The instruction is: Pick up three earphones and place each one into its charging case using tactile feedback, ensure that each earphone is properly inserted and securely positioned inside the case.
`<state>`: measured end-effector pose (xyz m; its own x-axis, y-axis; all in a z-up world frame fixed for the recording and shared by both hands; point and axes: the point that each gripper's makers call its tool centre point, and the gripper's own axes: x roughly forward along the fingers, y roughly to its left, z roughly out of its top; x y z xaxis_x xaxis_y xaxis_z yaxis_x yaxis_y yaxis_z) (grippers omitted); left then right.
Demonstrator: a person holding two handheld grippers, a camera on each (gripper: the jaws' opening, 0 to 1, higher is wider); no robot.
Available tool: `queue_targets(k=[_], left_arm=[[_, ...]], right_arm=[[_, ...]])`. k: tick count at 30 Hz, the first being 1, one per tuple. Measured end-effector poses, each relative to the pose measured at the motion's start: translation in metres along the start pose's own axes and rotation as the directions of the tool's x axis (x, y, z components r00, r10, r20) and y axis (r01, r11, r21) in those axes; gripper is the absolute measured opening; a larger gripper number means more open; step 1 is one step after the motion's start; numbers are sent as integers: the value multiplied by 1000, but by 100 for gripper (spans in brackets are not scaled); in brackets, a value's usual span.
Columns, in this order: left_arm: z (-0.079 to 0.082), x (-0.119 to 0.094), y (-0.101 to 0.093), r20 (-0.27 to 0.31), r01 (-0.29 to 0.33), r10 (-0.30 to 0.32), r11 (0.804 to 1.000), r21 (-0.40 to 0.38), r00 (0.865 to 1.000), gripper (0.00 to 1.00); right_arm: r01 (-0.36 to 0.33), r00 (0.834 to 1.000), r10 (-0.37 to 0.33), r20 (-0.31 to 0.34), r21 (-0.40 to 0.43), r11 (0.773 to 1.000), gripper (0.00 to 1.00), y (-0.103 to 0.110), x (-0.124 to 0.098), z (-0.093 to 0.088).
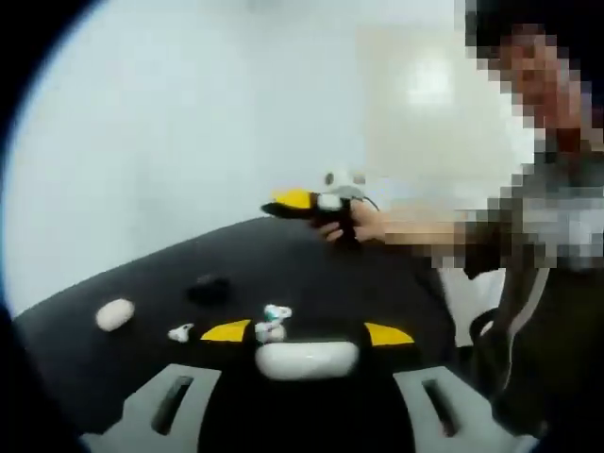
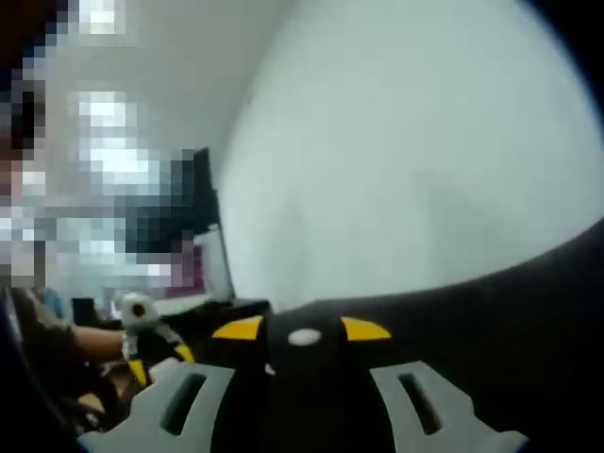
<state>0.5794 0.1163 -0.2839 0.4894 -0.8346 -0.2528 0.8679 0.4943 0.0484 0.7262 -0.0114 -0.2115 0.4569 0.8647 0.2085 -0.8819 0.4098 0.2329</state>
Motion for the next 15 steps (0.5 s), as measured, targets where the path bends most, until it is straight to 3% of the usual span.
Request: queue_targets(k=[3,8,15], left_arm=[[-2,10,-4,-14,14,-14,1000,3,1000,42],[14,21,-14,27,30,-30,1000,-3,999,42],[40,64,-52,63,177,-178,984,27,982,42]], right_arm=[[10,1000,-10,-19,-13,1000,31,-2,0,-4],[10,1000,-10,-8,-8,1000,31,-4,-1,-1],[13,1000,-12,5,-16,1000,32,-5,-3,4]])
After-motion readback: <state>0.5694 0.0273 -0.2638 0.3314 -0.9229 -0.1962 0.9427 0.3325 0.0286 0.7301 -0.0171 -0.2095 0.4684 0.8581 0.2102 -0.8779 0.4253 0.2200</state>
